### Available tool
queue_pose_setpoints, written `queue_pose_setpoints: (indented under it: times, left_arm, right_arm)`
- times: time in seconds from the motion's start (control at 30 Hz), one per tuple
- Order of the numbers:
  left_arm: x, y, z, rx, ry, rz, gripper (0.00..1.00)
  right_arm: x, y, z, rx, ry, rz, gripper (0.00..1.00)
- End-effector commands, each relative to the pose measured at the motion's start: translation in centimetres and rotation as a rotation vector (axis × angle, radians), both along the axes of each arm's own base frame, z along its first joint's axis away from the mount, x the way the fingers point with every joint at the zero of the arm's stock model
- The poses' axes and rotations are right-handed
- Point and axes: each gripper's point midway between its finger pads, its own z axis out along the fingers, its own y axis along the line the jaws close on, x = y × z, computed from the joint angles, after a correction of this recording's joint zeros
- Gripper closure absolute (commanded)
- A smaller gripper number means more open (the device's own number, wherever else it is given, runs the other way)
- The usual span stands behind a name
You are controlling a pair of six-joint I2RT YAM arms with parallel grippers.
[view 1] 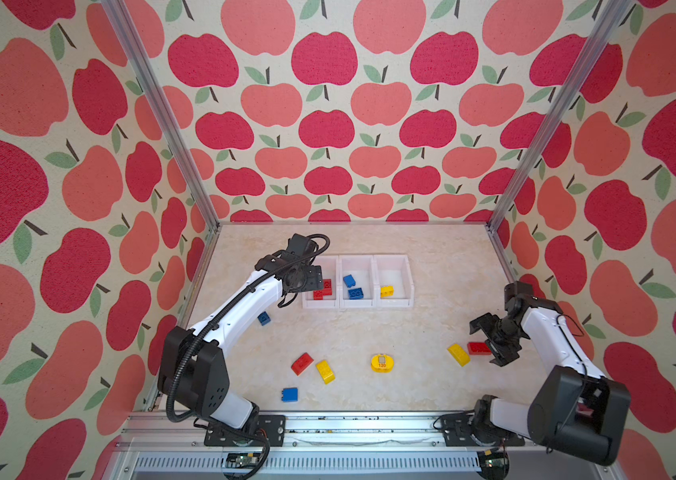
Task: Sort the legos into containers by color
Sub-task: 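Grasp the long red brick with the right gripper while the left gripper lifts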
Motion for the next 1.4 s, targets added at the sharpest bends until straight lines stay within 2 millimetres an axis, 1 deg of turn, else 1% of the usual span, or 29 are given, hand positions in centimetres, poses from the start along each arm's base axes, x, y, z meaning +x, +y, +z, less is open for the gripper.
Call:
queue_pose_setpoints:
  times: [0.0, 0.17, 0.23, 0.43, 0.67, 0.77, 0.83, 0.87, 0.9, 0.93, 1.03, 1.27, 1.37]
  left_arm:
    - [-0.3, 0.6, 0.7, -0.018, -0.019, 0.025, 0.11]
    - [-0.7, 1.2, 0.9, -0.019, -0.023, 0.042, 0.11]
    - [-0.8, 1.4, 0.9, -0.022, -0.024, 0.050, 0.11]
    - [-1.0, 1.8, 1.0, -0.021, -0.025, 0.066, 0.10]
    - [-1.0, 2.0, 1.1, -0.020, -0.025, 0.079, 0.10]
    - [-1.2, 2.1, 1.1, -0.020, -0.023, 0.085, 0.09]
    - [-1.4, 2.2, 1.1, -0.020, -0.022, 0.088, 0.09]
    - [-1.4, 2.2, 1.1, -0.021, -0.021, 0.090, 0.09]
    - [-1.5, 2.3, 1.0, -0.020, -0.021, 0.092, 0.09]
    - [-1.6, 2.3, 1.0, -0.020, -0.021, 0.092, 0.09]
    - [-1.7, 2.5, 1.0, -0.020, -0.022, 0.096, 0.09]
    - [-1.8, 2.7, 1.1, -0.027, -0.026, 0.107, 0.08]
    - [-2.1, 2.7, 1.1, -0.032, -0.029, 0.107, 0.08]
  right_arm:
    - [0.3, -0.7, -1.0, -0.001, 0.014, -0.056, 0.13]
    - [0.7, -1.4, -2.1, -0.007, 0.030, -0.091, 0.19]
    - [0.9, -1.4, -2.6, -0.004, 0.038, -0.103, 0.22]
    - [1.2, -1.7, -3.8, -0.008, 0.055, -0.125, 0.28]
    - [1.5, -1.9, -4.7, -0.017, 0.067, -0.139, 0.34]
    - [1.3, -2.0, -5.0, -0.021, 0.071, -0.145, 0.38]
    - [1.2, -2.0, -5.1, -0.025, 0.069, -0.148, 0.43]
    - [1.1, -2.0, -5.1, -0.026, 0.070, -0.150, 0.44]
    - [1.1, -2.0, -5.2, -0.027, 0.069, -0.152, 0.48]
    - [1.0, -2.0, -5.2, -0.027, 0.068, -0.154, 0.49]
    - [0.9, -2.0, -5.4, -0.027, 0.066, -0.157, 0.55]
    - [0.9, -2.0, -5.1, -0.029, 0.050, -0.145, 0.63]
    - [1.1, -2.0, -4.4, -0.036, 0.034, -0.130, 0.66]
